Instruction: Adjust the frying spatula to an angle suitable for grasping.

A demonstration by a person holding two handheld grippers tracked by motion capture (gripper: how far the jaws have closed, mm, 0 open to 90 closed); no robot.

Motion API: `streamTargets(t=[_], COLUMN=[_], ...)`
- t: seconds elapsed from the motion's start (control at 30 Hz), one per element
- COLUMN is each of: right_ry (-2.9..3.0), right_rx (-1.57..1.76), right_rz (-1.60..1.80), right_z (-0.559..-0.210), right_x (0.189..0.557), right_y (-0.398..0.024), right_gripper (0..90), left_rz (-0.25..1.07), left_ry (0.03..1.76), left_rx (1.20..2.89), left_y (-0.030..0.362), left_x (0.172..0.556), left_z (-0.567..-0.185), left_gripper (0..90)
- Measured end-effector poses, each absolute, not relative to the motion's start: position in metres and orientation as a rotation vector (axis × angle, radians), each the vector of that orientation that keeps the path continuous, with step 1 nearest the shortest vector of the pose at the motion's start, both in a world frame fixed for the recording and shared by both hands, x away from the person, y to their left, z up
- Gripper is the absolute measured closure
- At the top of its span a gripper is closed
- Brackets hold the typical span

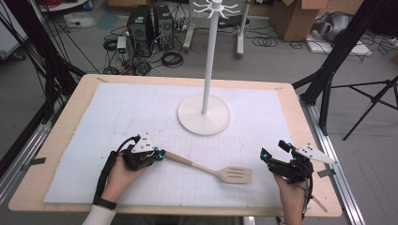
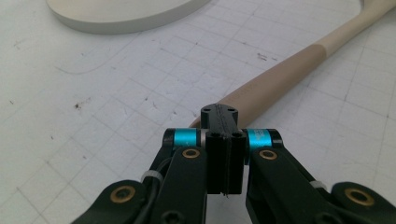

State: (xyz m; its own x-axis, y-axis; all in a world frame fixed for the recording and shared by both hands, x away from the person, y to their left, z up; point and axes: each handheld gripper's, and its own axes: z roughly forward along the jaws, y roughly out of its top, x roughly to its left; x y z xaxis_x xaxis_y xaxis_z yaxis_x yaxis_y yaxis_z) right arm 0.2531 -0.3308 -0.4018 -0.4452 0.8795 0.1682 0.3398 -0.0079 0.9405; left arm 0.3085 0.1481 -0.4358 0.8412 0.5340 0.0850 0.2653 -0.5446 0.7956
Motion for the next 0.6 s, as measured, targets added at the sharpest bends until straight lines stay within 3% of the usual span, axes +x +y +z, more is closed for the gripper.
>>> streamTargets(t=[0.3,0.6], right_ry=[1.794,1.792], right_rx=[1.263,1.264], right_rz=[1.466,1.465], right_z=[-0.4024,-0.4022], right_x=[0.2536,0.2535], right_y=[-0.3297,-0.3299], right_gripper=[15.4,15.4], left_rz=[0.463,0.420], left_ry=[0.573,0.582], left_rx=[2.089,2.138], left_y=[0.1447,0.1445], left_x=[0.3126,0.3098], left_z=[-0.4333,-0.4356], left_gripper=[89.6,89.6])
